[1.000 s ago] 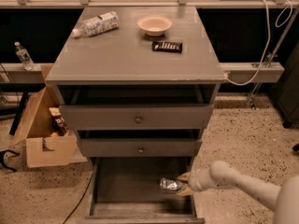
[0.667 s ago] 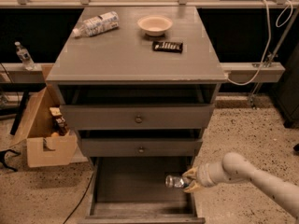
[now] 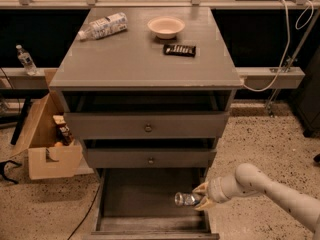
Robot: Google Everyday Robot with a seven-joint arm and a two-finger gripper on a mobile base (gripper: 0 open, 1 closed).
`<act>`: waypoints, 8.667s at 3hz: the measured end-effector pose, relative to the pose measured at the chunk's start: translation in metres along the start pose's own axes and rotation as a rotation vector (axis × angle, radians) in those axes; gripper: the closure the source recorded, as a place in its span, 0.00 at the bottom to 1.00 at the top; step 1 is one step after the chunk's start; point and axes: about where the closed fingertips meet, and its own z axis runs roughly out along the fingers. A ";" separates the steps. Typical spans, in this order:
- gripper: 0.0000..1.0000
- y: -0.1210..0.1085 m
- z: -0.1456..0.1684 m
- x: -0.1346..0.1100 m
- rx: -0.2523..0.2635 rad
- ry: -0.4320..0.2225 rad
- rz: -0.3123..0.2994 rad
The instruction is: Pick redbull can from bottom drawer and place on counter
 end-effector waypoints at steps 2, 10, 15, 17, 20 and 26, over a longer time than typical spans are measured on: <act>1.00 0.001 -0.079 -0.057 0.069 0.133 -0.032; 1.00 -0.098 -0.304 -0.251 0.212 0.243 -0.290; 1.00 -0.221 -0.417 -0.430 0.330 0.237 -0.332; 1.00 -0.261 -0.361 -0.488 0.258 0.196 -0.294; 0.76 -0.285 -0.293 -0.497 0.151 0.244 -0.246; 0.00 -0.303 -0.291 -0.476 0.149 0.343 -0.092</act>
Offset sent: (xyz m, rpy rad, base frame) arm -0.0030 -0.0460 0.2268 -0.2548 -0.2008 -0.0839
